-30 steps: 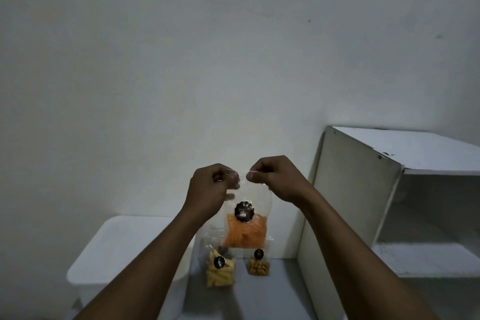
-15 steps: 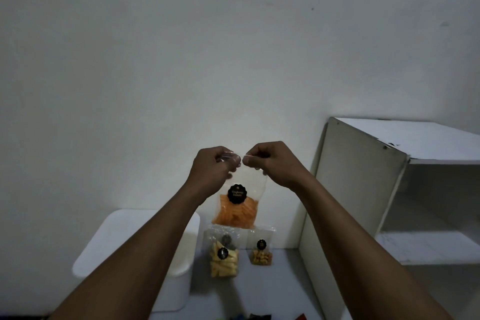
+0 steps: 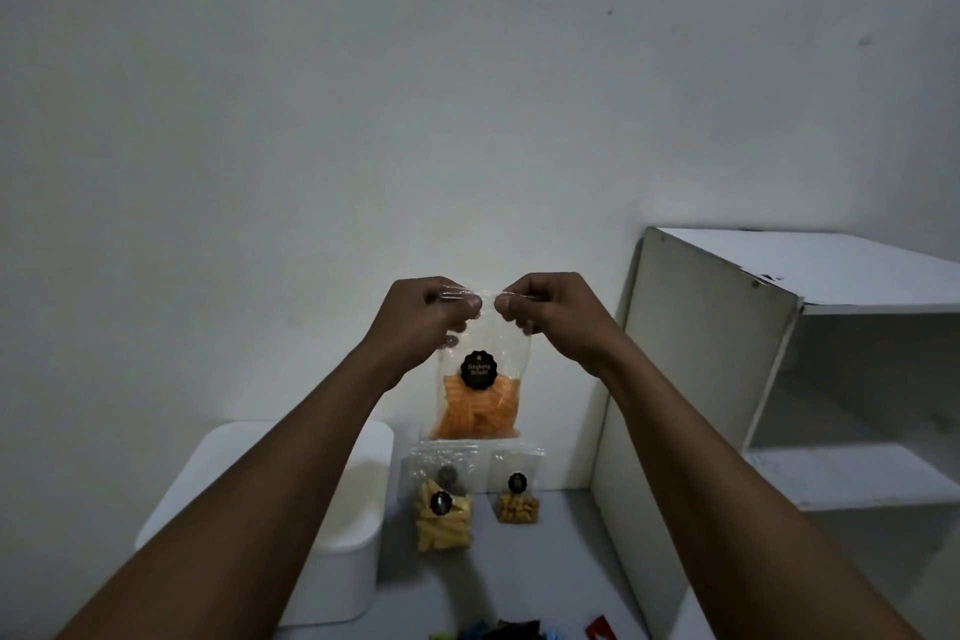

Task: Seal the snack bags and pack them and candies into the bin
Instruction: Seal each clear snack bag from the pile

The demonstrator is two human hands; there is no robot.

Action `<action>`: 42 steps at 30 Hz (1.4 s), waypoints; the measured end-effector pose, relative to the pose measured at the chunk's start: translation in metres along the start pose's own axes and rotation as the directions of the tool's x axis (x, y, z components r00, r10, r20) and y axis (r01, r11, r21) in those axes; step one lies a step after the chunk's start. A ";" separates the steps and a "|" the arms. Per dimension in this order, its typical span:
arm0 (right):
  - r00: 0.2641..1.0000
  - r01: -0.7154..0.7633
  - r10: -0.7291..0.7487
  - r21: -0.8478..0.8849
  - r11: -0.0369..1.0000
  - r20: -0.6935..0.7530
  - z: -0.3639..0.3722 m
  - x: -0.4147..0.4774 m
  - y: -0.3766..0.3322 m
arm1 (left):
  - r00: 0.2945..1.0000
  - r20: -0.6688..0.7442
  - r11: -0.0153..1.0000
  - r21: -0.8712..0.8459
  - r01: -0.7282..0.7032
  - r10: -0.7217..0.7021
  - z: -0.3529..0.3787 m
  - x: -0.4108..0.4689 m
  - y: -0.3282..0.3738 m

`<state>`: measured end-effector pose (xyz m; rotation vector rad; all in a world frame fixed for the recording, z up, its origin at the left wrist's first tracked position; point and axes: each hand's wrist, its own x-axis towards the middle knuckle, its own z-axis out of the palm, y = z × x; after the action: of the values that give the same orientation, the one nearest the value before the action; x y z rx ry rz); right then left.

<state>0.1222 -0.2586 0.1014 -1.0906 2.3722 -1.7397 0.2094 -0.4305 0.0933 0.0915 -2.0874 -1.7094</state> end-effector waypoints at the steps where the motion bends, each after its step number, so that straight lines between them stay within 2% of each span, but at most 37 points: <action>1: 1.000 -0.009 0.009 0.031 0.999 0.006 -0.001 -0.001 0.001 | 1.000 -0.011 1.000 0.019 -0.015 0.015 0.000 0.000 0.001; 4: 0.997 -0.067 0.060 0.172 0.983 0.044 -0.004 -0.006 0.005 | 0.998 -0.044 0.999 0.029 -0.039 0.040 0.000 0.002 0.003; 6: 0.996 -0.079 0.071 0.208 0.975 0.048 -0.006 -0.009 0.006 | 0.998 -0.057 0.999 0.007 -0.038 0.038 0.000 0.004 0.005; 9: 1.000 -0.022 0.024 0.121 0.992 -0.018 -0.010 -0.009 0.004 | 1.000 -0.029 1.000 -0.024 0.002 -0.002 0.004 0.003 0.008; 12: 0.998 0.001 0.006 0.111 0.994 -0.067 -0.015 -0.009 0.001 | 0.999 0.019 0.999 -0.036 0.037 -0.036 0.006 0.003 0.011; 16: 0.999 0.008 -0.003 0.124 0.992 -0.034 -0.017 -0.012 0.001 | 1.000 0.009 0.998 0.065 -0.028 0.027 0.010 0.001 0.014; 20: 0.999 -0.033 0.026 0.172 0.985 0.044 -0.019 -0.014 -0.001 | 0.995 -0.045 0.993 0.087 -0.084 0.088 0.014 0.005 0.014; 25: 0.999 0.026 -0.023 0.076 0.997 -0.043 -0.023 -0.015 -0.006 | 0.998 0.008 0.998 -0.040 -0.057 0.057 0.022 0.001 0.015; 28: 0.996 0.021 -0.009 0.131 0.991 -0.092 -0.029 -0.017 -0.007 | 0.999 -0.026 0.991 -0.135 -0.021 0.018 0.019 -0.001 0.015; 31: 0.998 -0.015 0.024 0.173 0.985 -0.050 -0.032 -0.017 -0.005 | 0.996 -0.072 0.994 -0.091 -0.065 0.059 0.016 -0.001 0.017; 34: 1.000 -0.023 0.023 0.137 0.990 0.007 -0.031 -0.017 -0.004 | 0.992 -0.081 0.995 -0.038 -0.096 0.093 0.015 -0.001 0.019; 37: 1.000 0.017 -0.017 0.066 0.998 0.001 -0.028 -0.016 -0.008 | 0.994 -0.064 0.996 -0.013 -0.088 0.087 0.017 -0.004 0.015; 42: 0.998 0.058 -0.060 -0.066 0.996 -0.034 -0.024 -0.011 -0.017 | 0.999 -0.044 0.986 -0.167 -0.010 0.003 0.016 -0.010 0.015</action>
<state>0.1297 -0.2352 0.1204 -1.1594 2.4588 -1.7260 0.2154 -0.4089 0.1020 0.0695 -1.9025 -1.8545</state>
